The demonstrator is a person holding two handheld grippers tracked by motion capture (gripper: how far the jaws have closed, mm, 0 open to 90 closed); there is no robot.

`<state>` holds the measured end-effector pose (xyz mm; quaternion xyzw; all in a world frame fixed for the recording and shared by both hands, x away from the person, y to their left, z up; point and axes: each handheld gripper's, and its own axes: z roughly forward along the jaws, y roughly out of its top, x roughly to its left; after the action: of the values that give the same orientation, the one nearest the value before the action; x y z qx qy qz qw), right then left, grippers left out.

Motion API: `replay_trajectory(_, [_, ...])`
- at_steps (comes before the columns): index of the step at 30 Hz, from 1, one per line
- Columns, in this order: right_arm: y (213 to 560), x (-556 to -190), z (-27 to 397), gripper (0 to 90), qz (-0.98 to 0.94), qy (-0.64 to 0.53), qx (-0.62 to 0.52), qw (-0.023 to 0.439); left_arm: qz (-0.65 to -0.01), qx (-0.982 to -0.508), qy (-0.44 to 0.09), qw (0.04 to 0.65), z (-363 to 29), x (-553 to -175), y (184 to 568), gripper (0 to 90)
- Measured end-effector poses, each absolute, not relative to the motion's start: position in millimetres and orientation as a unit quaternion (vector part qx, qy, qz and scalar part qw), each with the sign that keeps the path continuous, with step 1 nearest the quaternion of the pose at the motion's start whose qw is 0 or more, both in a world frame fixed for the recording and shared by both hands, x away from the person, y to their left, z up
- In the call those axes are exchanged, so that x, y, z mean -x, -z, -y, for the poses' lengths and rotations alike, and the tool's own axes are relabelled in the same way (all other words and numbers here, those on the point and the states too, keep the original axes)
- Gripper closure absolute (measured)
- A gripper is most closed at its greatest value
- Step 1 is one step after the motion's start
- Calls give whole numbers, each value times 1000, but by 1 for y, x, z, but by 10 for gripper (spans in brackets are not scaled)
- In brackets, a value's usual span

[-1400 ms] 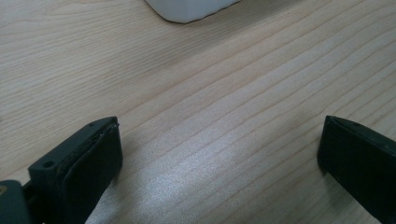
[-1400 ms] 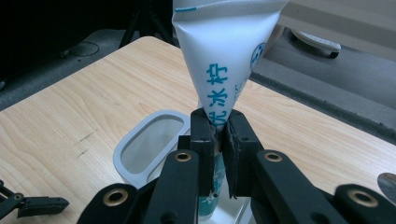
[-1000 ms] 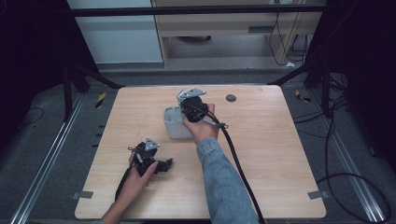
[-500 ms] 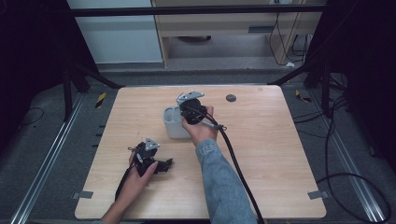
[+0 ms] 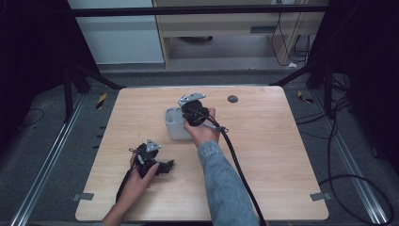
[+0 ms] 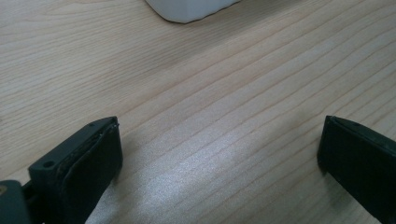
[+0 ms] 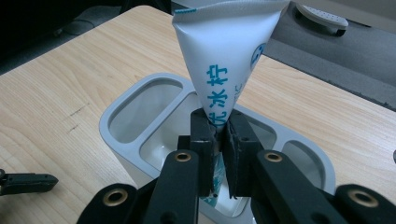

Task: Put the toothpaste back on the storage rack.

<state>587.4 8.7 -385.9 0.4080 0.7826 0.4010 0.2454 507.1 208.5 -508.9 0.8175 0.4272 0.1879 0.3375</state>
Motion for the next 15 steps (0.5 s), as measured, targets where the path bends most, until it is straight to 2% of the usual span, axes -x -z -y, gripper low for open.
replay_trajectory(15, [383,-593,-17,825,-789,-390,-408,242,-427,-818,-188,337,-208,-507,509,0])
